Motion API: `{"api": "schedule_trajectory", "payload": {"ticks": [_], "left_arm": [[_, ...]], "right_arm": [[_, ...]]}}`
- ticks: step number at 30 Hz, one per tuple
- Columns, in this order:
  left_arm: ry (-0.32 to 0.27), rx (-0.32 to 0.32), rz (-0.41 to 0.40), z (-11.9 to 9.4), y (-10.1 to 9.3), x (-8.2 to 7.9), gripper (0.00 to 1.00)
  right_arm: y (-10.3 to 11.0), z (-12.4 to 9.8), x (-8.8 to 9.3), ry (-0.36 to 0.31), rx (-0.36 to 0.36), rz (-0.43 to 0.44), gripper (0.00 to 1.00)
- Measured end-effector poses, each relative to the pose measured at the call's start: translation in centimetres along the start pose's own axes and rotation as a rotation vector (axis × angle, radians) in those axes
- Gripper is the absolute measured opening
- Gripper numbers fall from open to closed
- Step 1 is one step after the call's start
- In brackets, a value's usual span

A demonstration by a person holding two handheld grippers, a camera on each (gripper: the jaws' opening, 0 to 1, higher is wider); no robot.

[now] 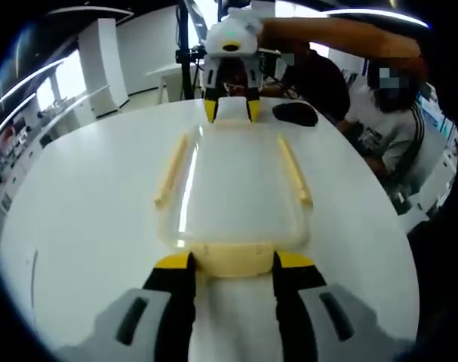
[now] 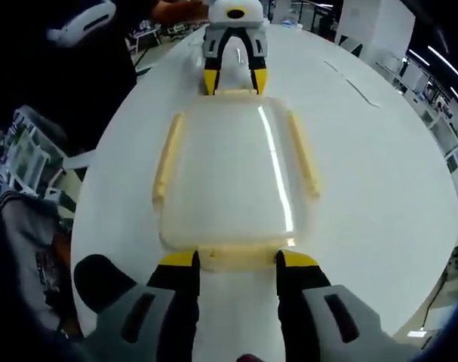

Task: Snap each plastic latch of the storage box into its locked position after aligning the lid with the box until every specified latch is closed and the lid sits flush.

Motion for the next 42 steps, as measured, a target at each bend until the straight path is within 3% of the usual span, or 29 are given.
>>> {"api": "schedule_trajectory", "payload": {"ticks": [42], "left_arm": [[-0.009,-0.002,-0.004,0.0,0.0,0.0,0.39]], "right_arm": [[-1.4,-0.8,1.7,-0.004,0.002,0.005,0.37]]}}
Point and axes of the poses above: the point that each gripper's makers call its tool centre point, and the gripper's own axes: z roughly forward along the fingers, y roughly to its left, x roughly out of its underside, the point moved 8 cm from there along -z, roughly backward along the fingers, and after that the axes turned 10 degrees about -z, right-handed, at the moved point
